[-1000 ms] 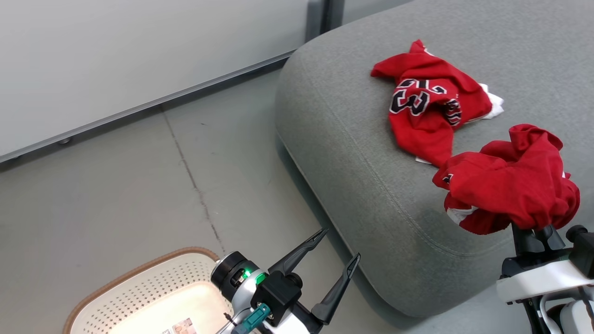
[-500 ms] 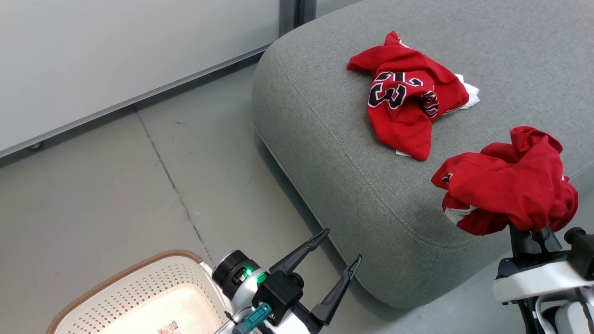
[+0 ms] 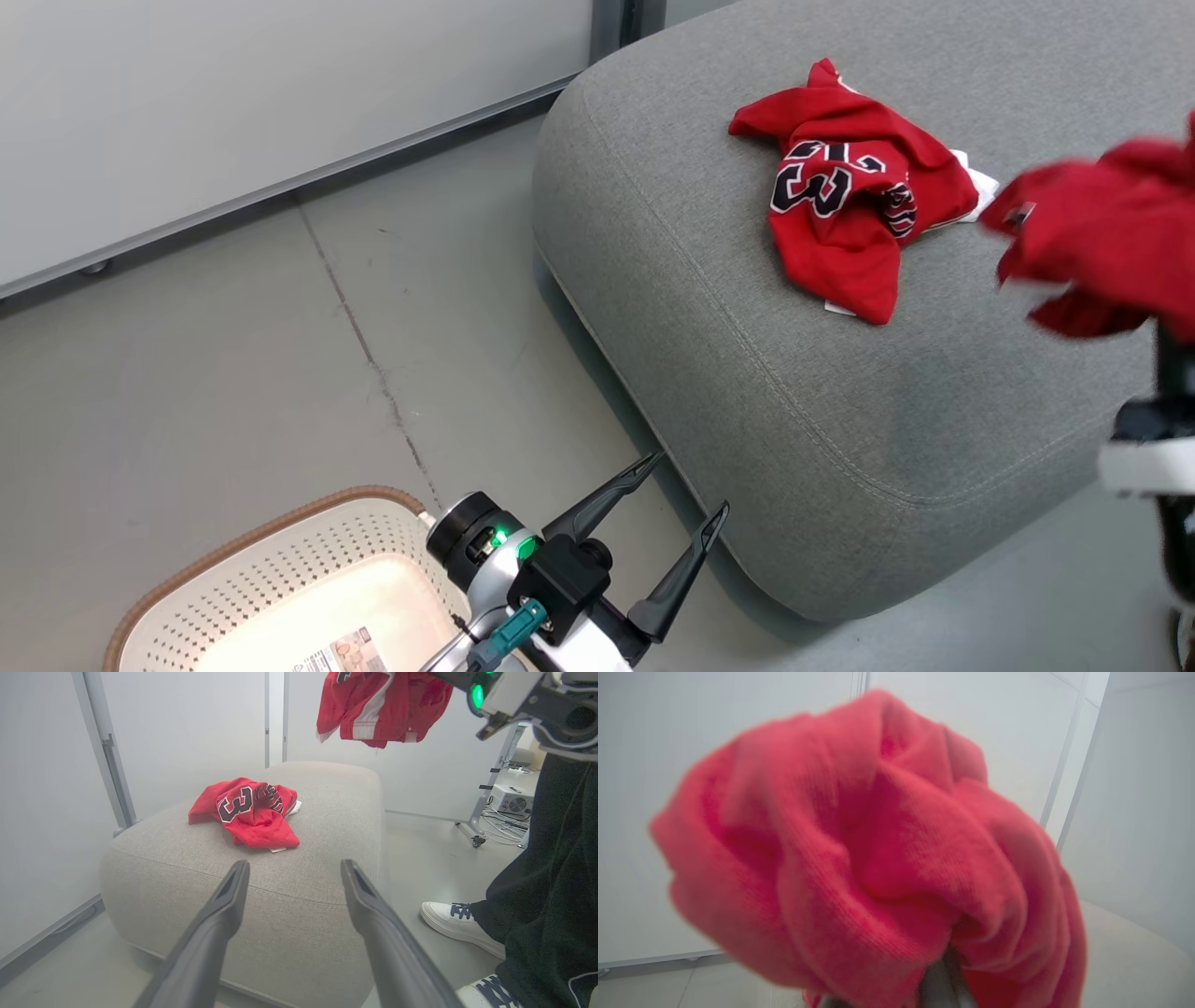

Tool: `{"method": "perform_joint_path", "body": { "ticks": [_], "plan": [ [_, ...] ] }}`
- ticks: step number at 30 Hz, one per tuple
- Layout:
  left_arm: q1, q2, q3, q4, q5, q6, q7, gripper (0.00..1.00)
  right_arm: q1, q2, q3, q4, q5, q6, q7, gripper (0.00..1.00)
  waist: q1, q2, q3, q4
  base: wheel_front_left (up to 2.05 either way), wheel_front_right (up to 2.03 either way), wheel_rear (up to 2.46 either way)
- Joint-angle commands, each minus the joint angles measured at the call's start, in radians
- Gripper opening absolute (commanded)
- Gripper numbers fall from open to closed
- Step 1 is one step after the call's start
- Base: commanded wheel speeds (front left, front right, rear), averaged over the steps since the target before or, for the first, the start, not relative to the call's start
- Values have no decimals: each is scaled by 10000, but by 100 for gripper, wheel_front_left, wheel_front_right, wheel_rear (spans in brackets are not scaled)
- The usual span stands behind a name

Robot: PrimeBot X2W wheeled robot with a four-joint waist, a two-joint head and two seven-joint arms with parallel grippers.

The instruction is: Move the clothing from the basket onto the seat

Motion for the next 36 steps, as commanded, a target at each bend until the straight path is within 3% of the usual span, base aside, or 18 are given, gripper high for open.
{"method": "perform_joint_path", "body": {
  "ticks": [1, 7, 14, 19, 36],
  "plan": [
    [-179, 42, 42, -11, 130, -21, 1, 100, -536, -194, -238, -255, 121, 2, -18, 0, 0, -1, 117, 93, 0, 0, 0],
    [-402, 39, -62, 27, 210, -85, 1, 100, -2088, -1031, -741, -672, 225, 2, -18, 0, 0, -1, 433, 369, 0, 0, 0],
    [-775, 42, -155, 104, 470, -161, 1, 100, -4143, -2309, -1113, -28, 499, 2, -16, 0, 0, -1, 1230, 837, 0, 0, 0],
    [-1193, 195, -343, 183, 837, -225, 1, 100, -5484, -2907, -1406, 1070, 873, 0, -11, 0, 0, -1, 1930, 1237, 0, 0, 0],
    [-2219, 512, -492, -116, 1101, -289, -1, 100, -7606, -3686, -874, 5323, 1064, 0, -13, 0, 0, -1, 4095, 2179, 0, 0, 0]
  ]
}}
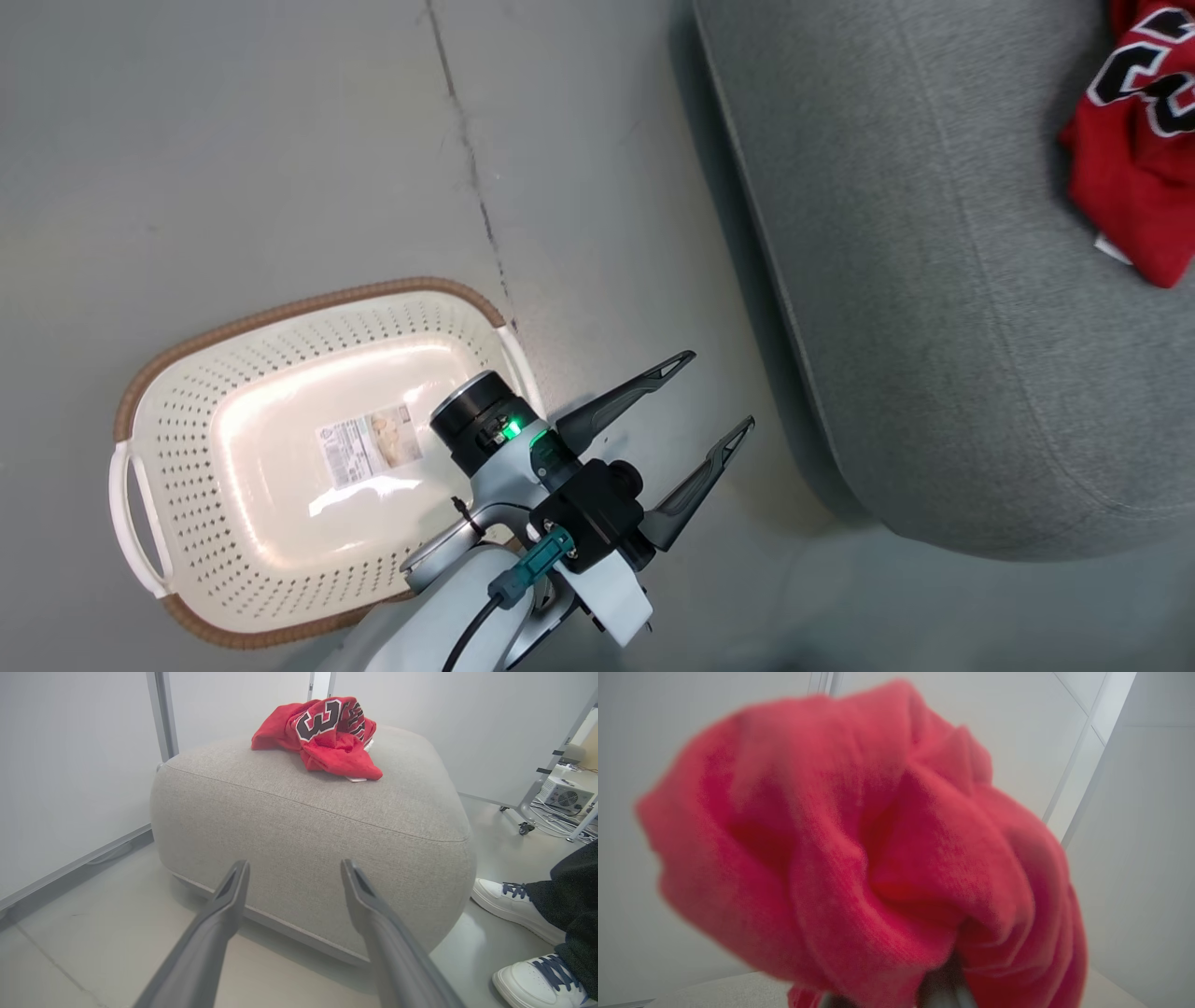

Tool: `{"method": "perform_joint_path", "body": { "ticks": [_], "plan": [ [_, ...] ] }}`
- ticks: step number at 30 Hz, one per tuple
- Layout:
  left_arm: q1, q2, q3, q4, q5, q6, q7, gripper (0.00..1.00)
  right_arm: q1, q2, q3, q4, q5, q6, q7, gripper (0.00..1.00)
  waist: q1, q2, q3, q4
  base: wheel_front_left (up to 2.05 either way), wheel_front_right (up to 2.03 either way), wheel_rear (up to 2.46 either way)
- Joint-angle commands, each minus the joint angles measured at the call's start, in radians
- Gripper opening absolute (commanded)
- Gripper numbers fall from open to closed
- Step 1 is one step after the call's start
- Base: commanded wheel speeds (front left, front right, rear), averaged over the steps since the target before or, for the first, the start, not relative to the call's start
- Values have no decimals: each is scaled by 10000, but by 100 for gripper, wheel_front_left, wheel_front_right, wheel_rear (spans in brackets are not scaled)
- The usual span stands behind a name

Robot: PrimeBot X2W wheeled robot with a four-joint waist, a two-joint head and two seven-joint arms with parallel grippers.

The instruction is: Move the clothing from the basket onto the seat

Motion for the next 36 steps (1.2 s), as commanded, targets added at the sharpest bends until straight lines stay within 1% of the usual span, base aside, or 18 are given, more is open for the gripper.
{"method": "perform_joint_path", "body": {
  "ticks": [1, 3, 6, 9, 10, 13, 17, 22, 27, 28, 32, 36],
  "plan": [
    [-190, 88, 5, -24, 85, -41, 1, 100, -170, 0, 16, 269, -17, -2, -4, 0, 0, 0, 404, 259, 0, 0, 0],
    [-309, 108, -55, -43, 99, -43, 1, 100, -194, 65, 92, 672, -57, -2, -4, 0, 0, 0, 582, 372, 0, 0, 0],
    [-385, 106, -118, -60, 109, -46, -1, 100, -100, 129, 492, 1157, -231, -2, -5, 0, 0, 0, 783, 533, 0, 0, 0],
    [-457, 99, -184, -45, 88, -49, -1, 100, -166, 242, 680, 1625, -158, -2, -5, 0, 0, 0, 891, 689, 0, 0, 0],
    [-526, 65, -219, -44, 61, -37, -1, 100, -9, 327, 980, 2132, -242, -2, -3, 0, 0, 0, 929, 882, 0, 0, 0],
    [-551, 32, -104, -74, 68, 34, 1, 100, 144, 400, 1496, 2676, -372, -2, -3, 0, 0, 0, 946, 1027, 0, 0, 0],
    [-548, -17, -46, -114, 63, 52, 1, 100, 150, 534, 1826, 3387, -137, -2, -5, 0, 0, 0, 940, 1143, 0, 0, 0],
    [-503, -55, -40, -107, 104, 45, -1, 100, 128, 542, 2092, 4057, 133, -2, -2, 0, 0, 0, 902, 1228, 0, 0, 0],
    [-386, -90, -18, -67, 93, 44, 1, 100, 90, 471, 2300, 4415, 305, -2, -2, 0, 0, 0, 833, 1197, 0, 0, 0],
    [-331, -100, -44, -34, 89, 39, -1, 100, 25, 487, 2314, 4705, 394, -2, -2, 100, 0, 0, 758, 1154, 0, 0, 0],
    [-324, -130, -115, 27, 69, 23, -1, 100, -112, 443, 2488, 4789, 247, -2, -3, 100, 0, 0, 530, 1040, 0, 0, 0],
    [-288, -184, -102, 72, -38, 13, -1, 100, 56, 371, 2580, 4600, 113, -2, -3, 100, 0, 0, 149, 944, 0, 0, 0]
  ]
}}
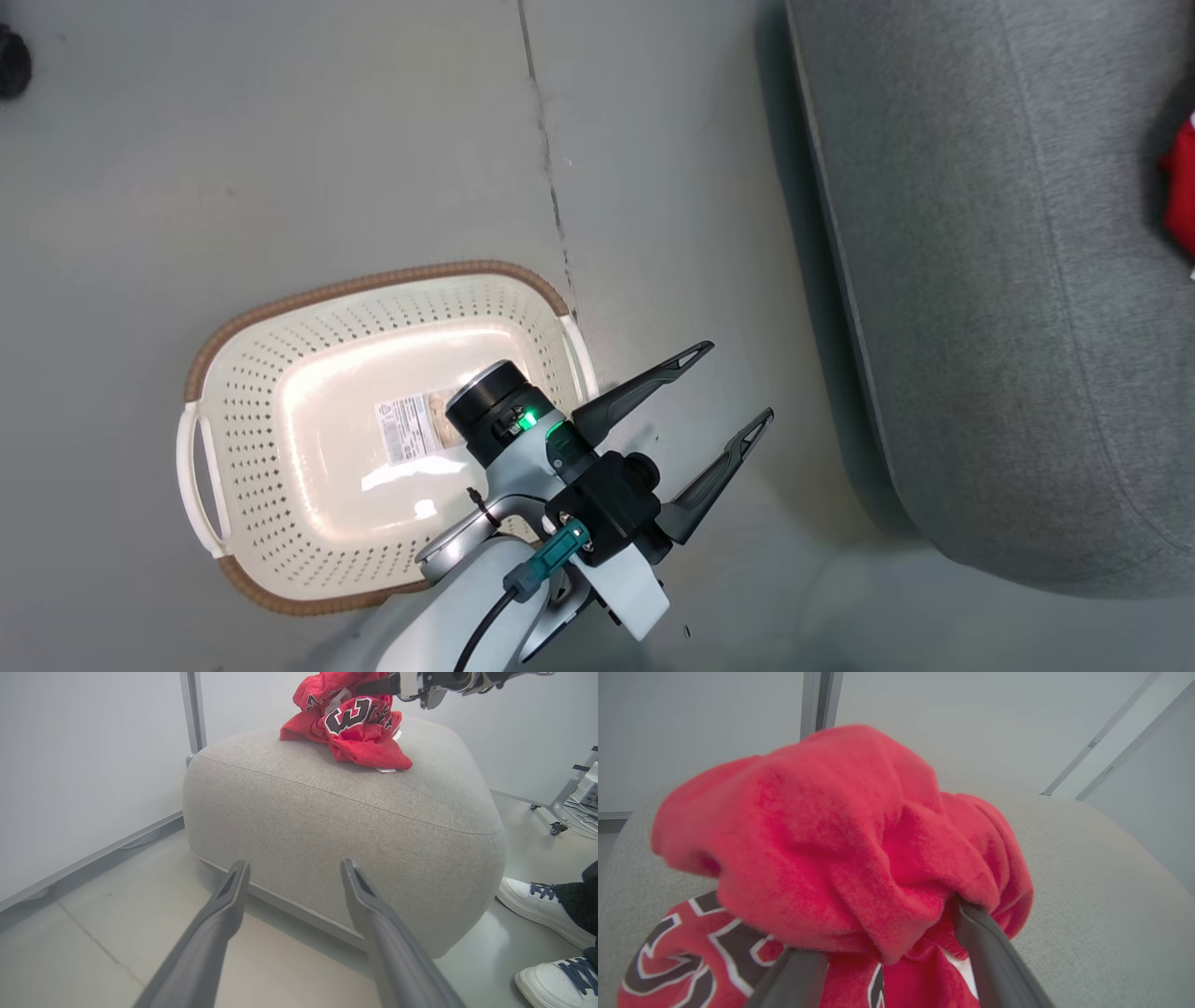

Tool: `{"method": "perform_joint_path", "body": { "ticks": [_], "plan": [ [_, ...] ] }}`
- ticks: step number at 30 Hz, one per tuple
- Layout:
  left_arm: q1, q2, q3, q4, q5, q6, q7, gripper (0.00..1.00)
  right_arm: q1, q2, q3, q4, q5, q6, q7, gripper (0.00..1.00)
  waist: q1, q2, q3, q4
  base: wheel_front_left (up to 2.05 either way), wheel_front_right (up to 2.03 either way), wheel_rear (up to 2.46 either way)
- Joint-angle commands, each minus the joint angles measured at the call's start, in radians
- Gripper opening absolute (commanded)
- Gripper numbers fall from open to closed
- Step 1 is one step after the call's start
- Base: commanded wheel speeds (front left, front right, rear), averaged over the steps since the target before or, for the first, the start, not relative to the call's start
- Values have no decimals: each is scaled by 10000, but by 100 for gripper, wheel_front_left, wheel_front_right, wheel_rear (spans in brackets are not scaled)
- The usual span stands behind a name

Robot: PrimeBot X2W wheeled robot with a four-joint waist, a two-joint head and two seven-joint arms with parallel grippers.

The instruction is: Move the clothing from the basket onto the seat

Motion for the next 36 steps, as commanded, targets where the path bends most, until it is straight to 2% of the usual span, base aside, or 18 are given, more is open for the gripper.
{"method": "perform_joint_path", "body": {
  "ticks": [1, 7, 12, 18, 23, 31, 36],
  "plan": [
    [25, -22, 38, 1, -66, -21, -3, 100, 174, -95, 50, -82, -85, -2, -3, 100, 0, 0, -229, -56, 0, 0, 0],
    [280, -94, 135, 26, -238, -24, -1, 100, 648, -267, 529, -283, -153, -2, -3, 100, 0, 0, -1081, -198, 0, 0, 0],
    [569, -179, 261, -15, -421, 47, -2, 100, 1038, -539, 1104, -1005, -129, -2, -3, 100, 0, 0, -1965, -400, 0, 0, 0],
    [929, -208, 389, -113, -596, 197, -1, 100, 1497, -785, 1209, -2374, -137, -2, -3, 100, 0, 0, -2801, -511, 0, 0, 0],
    [1247, -215, 488, -329, -893, 399, -1, 100, 2112, -872, 842, -4130, -287, -2, -3, 100, 0, 0, -3351, -474, 0, 0, 0],
    [1623, -215, 896, -551, -1201, 737, -1, 100, 3570, -174, -268, -7448, -497, -2, -2, 100, 0, 0, -4041, -86, 0, 0, 0],
    [1780, -213, 1164, -672, -1323, 863, -2, 100, 4332, 338, -501, -8759, -531, -2, -2, 100, 0, 0, -4343, 250, 0, 0, 0]
  ]
}}
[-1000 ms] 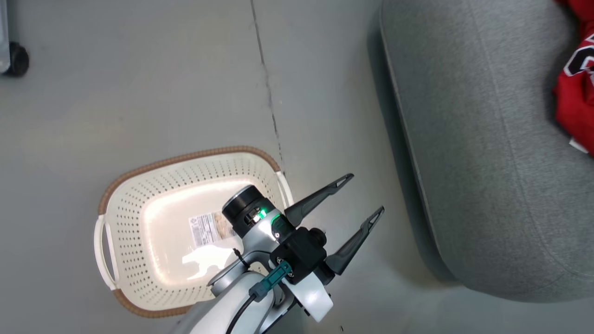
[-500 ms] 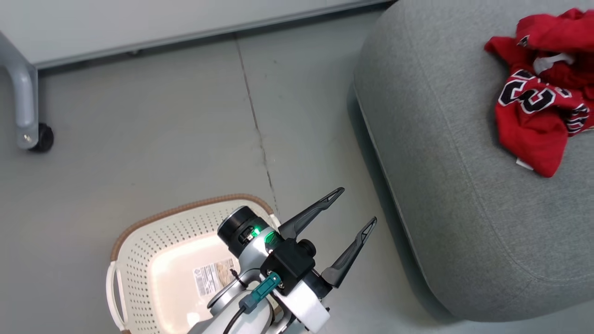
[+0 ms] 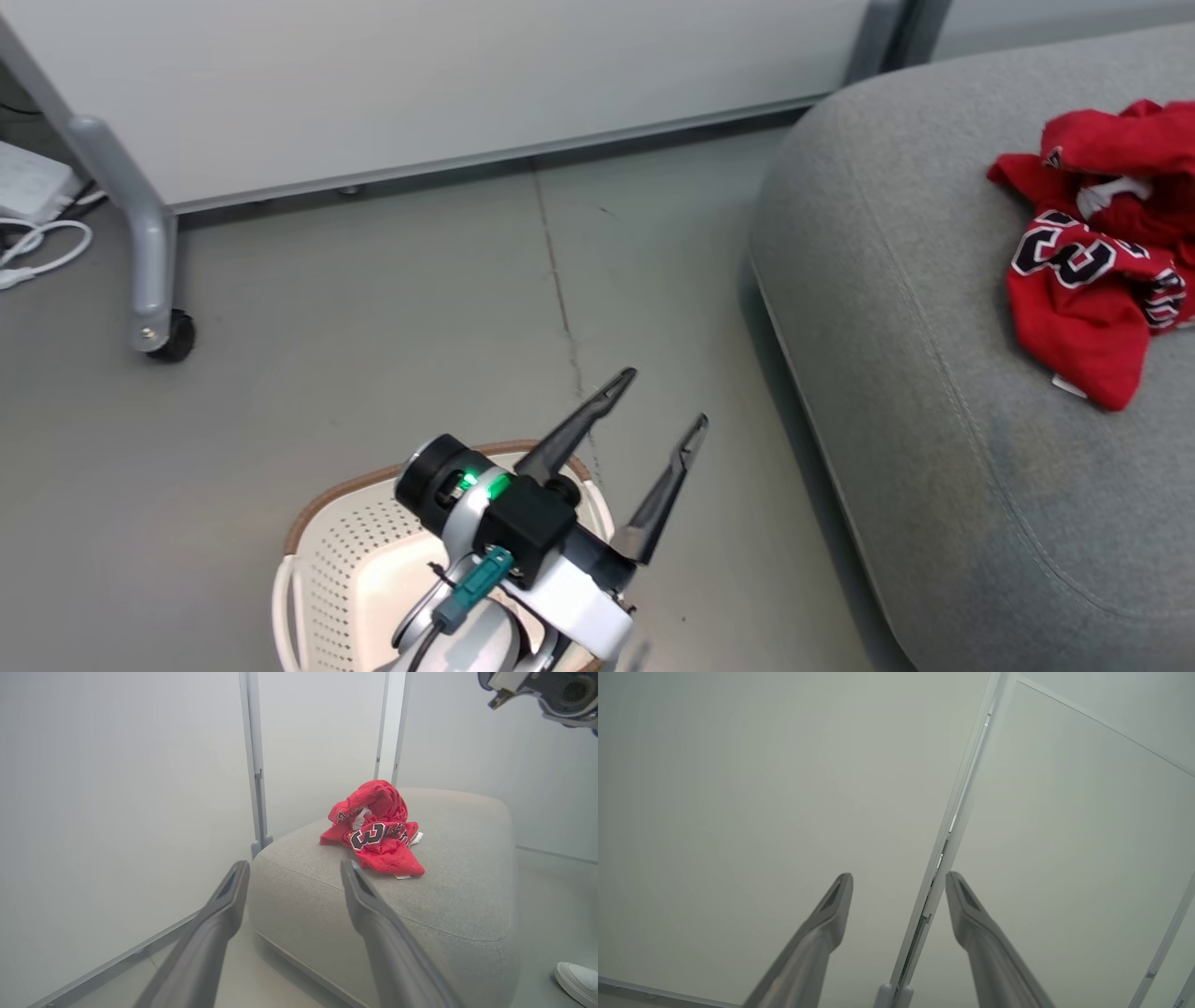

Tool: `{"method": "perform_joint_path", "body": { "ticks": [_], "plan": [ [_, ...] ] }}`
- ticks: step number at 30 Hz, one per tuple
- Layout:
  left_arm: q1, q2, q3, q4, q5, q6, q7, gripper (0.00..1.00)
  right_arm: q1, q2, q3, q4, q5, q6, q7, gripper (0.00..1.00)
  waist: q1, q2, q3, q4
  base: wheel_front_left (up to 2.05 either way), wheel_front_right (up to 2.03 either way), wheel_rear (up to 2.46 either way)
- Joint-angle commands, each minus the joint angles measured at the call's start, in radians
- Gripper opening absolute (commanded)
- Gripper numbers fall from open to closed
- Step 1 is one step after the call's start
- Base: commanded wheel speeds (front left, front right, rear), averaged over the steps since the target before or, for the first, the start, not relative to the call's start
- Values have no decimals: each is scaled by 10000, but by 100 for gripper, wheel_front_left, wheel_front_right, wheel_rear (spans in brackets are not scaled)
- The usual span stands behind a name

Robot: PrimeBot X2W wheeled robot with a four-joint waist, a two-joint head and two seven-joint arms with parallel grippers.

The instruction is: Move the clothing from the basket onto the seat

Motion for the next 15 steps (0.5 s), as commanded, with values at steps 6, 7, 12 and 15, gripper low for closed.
{"method": "perform_joint_path", "body": {
  "ticks": [6, 7, 12, 15],
  "plan": [
    [307, 37, 730, -133, -254, 642, -2, 100, 1185, 628, 63, -956, -39, 2, -1, 100, 0, 0, -520, 836, 0, 0, 0],
    [370, 41, 849, -135, -275, 732, -2, 100, 1304, 705, 125, -1034, -102, 0, -1, 100, 0, 0, -582, 949, 0, 0, 0],
    [591, 36, 1485, -175, -312, 1037, -2, 100, 1992, 1222, 482, -1131, -243, 2, -1, 100, 0, 0, -848, 1485, 0, 0, 0],
    [756, 36, 1853, -206, -286, 1230, -1, 100, 2386, 1730, 484, -1109, -34, 2, -1, 100, 0, 0, -959, 1758, 0, 0, 0]
  ]
}}
